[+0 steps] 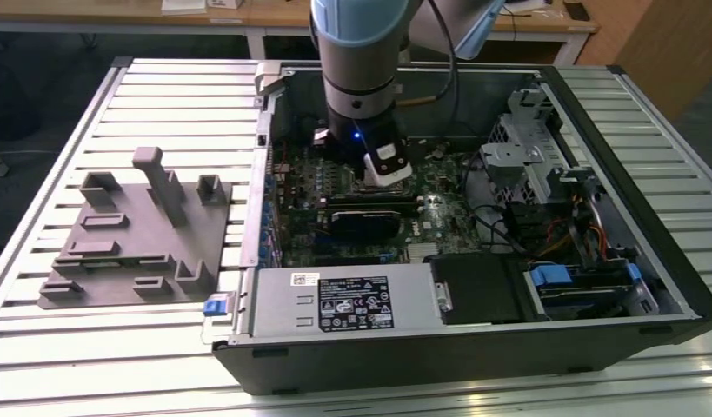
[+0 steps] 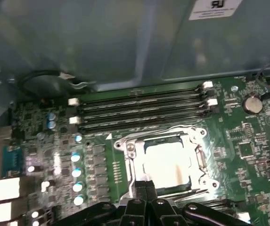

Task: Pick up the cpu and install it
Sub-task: 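Install the second cpu locking lever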

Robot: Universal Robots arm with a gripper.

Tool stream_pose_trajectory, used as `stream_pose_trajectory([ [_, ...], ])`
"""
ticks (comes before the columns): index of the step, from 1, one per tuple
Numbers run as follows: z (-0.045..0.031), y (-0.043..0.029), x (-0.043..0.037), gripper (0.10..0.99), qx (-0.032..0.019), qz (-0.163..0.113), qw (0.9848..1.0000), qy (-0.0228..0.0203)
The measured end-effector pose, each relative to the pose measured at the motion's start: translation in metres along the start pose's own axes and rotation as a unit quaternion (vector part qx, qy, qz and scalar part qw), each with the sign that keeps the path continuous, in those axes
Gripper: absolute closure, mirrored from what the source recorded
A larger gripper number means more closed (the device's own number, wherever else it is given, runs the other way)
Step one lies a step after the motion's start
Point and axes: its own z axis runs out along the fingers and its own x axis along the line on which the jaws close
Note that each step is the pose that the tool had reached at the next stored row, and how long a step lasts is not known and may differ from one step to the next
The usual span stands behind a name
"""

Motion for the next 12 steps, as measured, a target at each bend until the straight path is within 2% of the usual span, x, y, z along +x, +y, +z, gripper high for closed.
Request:
stream_pose_trajectory([
  [7,0.0046,0.0077,-0.0139,0.980,0.0070,0.005,1.0000,-0.0025],
  [12,0.0066,0.0116,-0.0215,0.980,0.0222,0.006,0.9997,-0.0055],
])
